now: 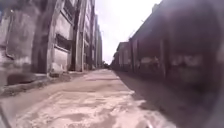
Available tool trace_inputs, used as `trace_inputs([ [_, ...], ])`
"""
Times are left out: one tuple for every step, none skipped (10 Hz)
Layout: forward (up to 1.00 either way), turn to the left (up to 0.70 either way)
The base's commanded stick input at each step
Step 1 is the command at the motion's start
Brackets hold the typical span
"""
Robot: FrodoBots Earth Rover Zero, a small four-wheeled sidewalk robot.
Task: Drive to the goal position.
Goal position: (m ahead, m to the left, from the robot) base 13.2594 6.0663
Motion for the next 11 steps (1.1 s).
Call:
trace_inputs([
  [0.60, 0.00],
  [0.60, 0.00],
  [0.60, 0.00],
  [0.60, 0.00],
  [0.60, 0.00],
  [0.60, 0.00],
  [0.60, 0.00],
  [0.60, 0.00],
  [0.60, 0.00],
  [0.60, 0.00],
  [0.60, 0.00],
])
